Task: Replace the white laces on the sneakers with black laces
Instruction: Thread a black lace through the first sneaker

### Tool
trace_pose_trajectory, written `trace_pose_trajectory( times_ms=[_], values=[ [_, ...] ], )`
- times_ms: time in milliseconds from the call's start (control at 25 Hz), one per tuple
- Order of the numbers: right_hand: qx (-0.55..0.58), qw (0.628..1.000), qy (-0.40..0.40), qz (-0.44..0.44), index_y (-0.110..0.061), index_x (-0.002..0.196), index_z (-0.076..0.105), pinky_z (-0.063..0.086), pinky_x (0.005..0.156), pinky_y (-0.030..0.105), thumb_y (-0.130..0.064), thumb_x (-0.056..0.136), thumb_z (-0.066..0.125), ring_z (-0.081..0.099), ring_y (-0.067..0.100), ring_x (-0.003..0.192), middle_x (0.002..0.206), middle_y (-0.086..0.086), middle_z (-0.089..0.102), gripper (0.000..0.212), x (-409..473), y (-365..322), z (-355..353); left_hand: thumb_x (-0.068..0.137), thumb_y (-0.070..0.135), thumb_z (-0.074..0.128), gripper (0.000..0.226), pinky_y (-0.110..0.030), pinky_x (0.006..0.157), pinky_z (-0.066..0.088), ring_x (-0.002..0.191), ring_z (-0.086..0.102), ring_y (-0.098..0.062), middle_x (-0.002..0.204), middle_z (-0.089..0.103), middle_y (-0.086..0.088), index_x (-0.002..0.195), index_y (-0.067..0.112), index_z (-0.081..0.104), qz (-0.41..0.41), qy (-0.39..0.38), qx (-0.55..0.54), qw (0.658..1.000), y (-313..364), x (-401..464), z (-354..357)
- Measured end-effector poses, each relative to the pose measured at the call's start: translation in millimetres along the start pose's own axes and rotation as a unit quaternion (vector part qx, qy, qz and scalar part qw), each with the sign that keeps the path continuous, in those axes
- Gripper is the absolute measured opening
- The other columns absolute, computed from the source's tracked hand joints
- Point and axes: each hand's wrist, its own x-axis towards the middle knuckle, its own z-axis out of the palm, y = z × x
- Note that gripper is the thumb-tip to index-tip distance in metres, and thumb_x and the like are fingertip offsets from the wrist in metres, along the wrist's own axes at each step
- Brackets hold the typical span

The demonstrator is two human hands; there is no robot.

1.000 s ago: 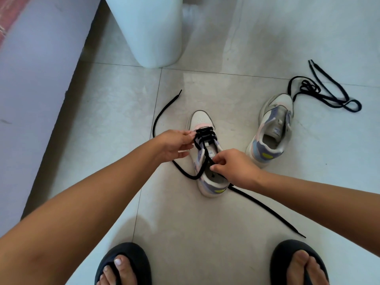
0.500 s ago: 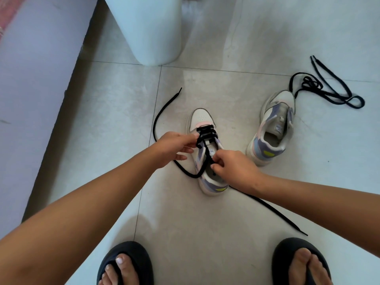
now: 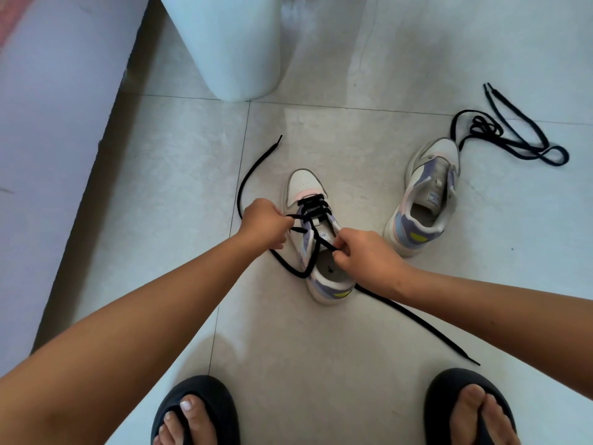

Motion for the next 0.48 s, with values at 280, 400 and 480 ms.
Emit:
trace_pose_trajectory(
  times_ms=[280, 400, 480],
  values=[
    [0.012, 1.000, 0.004, -0.007, -0.012, 0.100, 0.060, 0.043, 0.072, 0.032, -0.016, 0.090, 0.054, 0.058, 0.026, 0.087, 0.095, 0.009, 0.065, 0.013, 1, 5, 4, 0.096, 0.015, 0.050, 0.014, -0.024, 0.073, 0.049, 0.080, 0.063, -0.007, 0.078, 0.068, 0.004, 0.085, 0.013, 0.059, -0.085, -0.209, -0.335, 0.915, -16, 4, -8],
    [0.011, 1.000, 0.008, -0.004, -0.012, 0.100, 0.061, 0.043, 0.072, 0.031, -0.018, 0.091, 0.053, 0.058, 0.026, 0.088, 0.096, 0.010, 0.065, 0.014, 1, 6, 6, 0.098, 0.012, 0.044, 0.017, -0.024, 0.074, 0.053, 0.079, 0.063, -0.011, 0.077, 0.063, 0.001, 0.086, 0.011, 0.056, -0.067, -0.195, -0.449, 0.869, -24, -1, 6],
    [-0.008, 1.000, 0.015, -0.005, -0.012, 0.102, 0.061, 0.043, 0.071, 0.032, -0.023, 0.093, 0.051, 0.059, 0.028, 0.092, 0.098, 0.010, 0.066, 0.017, 0, 3, 6, 0.098, 0.016, 0.048, 0.013, -0.026, 0.073, 0.051, 0.084, 0.060, -0.015, 0.081, 0.061, -0.002, 0.088, 0.012, 0.055, -0.054, -0.144, -0.427, 0.891, -28, -6, 13]
  ],
)
